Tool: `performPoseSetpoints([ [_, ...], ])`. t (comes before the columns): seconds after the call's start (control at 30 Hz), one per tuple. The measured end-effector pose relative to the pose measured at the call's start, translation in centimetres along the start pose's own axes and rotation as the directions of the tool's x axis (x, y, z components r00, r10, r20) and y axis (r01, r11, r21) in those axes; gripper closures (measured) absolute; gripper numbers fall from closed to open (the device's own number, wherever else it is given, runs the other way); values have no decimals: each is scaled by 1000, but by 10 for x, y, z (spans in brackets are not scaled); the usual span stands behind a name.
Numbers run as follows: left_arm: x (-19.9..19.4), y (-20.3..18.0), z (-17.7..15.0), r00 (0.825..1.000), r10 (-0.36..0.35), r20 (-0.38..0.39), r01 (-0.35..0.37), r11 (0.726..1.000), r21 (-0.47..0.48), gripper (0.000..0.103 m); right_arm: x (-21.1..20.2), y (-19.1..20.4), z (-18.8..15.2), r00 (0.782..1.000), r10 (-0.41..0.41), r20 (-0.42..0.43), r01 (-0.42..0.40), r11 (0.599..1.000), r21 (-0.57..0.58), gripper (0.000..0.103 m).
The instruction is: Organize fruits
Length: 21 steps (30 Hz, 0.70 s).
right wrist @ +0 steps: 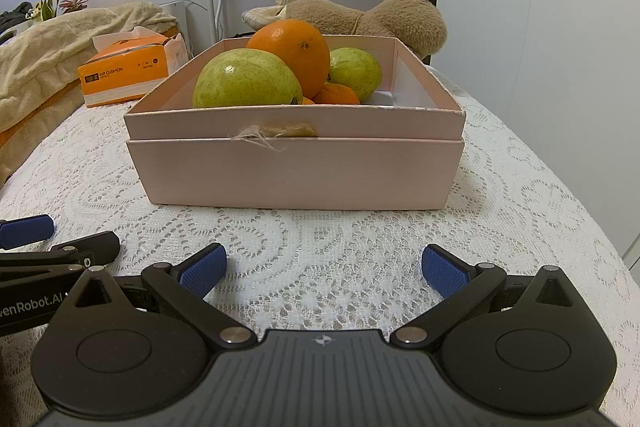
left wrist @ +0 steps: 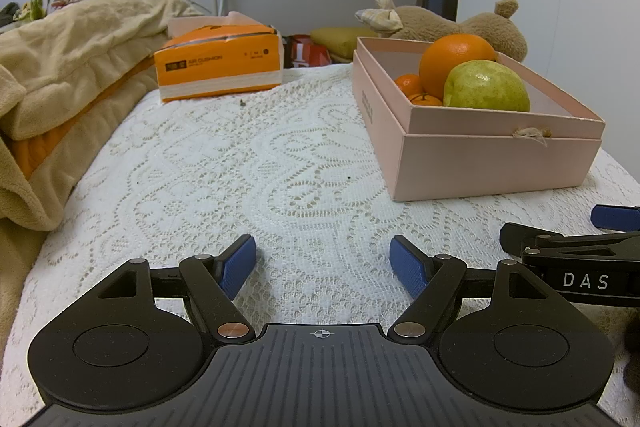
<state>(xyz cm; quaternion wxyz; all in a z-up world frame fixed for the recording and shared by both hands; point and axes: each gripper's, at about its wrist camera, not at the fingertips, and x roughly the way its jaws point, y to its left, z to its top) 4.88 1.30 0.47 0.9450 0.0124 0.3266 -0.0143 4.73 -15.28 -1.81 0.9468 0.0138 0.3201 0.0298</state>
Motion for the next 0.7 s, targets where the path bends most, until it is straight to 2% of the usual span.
performPoseSetpoints([
  [0.7,0,0,0,1000,-4,0,4,1000,-1,24,0,0,0,1000,1,0,-1,1000,1,0],
])
